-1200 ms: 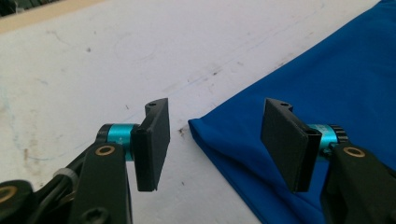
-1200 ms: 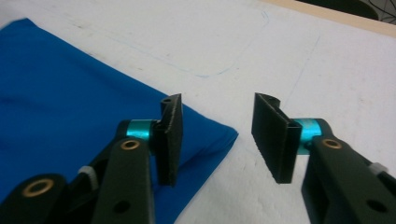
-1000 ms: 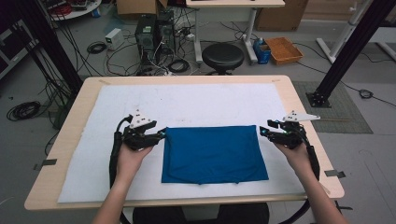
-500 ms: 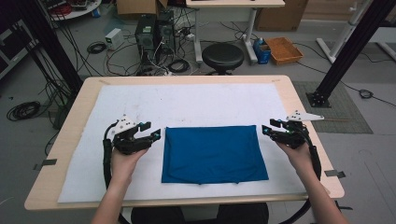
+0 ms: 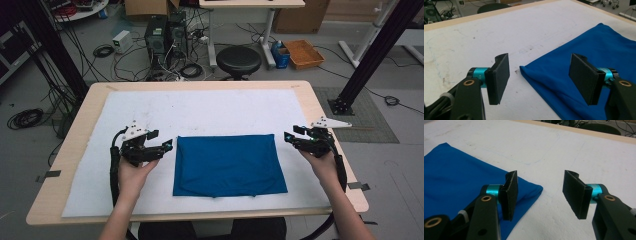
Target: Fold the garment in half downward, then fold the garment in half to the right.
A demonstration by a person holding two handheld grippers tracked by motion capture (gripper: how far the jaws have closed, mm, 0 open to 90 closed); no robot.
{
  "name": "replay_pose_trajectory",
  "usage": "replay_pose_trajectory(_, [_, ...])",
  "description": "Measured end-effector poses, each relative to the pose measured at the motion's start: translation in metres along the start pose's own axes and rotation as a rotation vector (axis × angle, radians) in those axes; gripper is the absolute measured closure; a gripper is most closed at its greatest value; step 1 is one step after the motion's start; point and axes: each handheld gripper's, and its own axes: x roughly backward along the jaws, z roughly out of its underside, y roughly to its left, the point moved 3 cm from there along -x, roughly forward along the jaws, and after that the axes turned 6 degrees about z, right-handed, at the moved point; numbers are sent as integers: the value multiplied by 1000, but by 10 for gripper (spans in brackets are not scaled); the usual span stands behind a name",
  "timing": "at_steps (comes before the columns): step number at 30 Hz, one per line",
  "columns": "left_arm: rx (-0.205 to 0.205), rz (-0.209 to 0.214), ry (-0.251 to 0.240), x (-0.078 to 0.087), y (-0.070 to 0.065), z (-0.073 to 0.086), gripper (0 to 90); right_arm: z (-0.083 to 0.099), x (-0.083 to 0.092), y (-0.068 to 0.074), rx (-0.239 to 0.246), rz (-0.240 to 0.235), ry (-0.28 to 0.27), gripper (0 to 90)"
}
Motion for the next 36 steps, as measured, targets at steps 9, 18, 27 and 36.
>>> replay_pose_trajectory(9, [4, 20, 1, 0, -1, 1, 331, -1, 0, 1, 6, -2, -1, 460])
replay_pose_trajectory(18, [-14, 45, -3, -1, -8, 0, 323, -2, -4, 2, 9, -3, 6, 456])
replay_pose_trajectory(27, [-29, 48, 5, -5, -20, 0, 324, -2, -5, 3, 16, -3, 6, 456])
replay_pose_trajectory(36, [-30, 108, 29, 4, -40, 6, 324, -3, -4, 4, 21, -8, -1, 456])
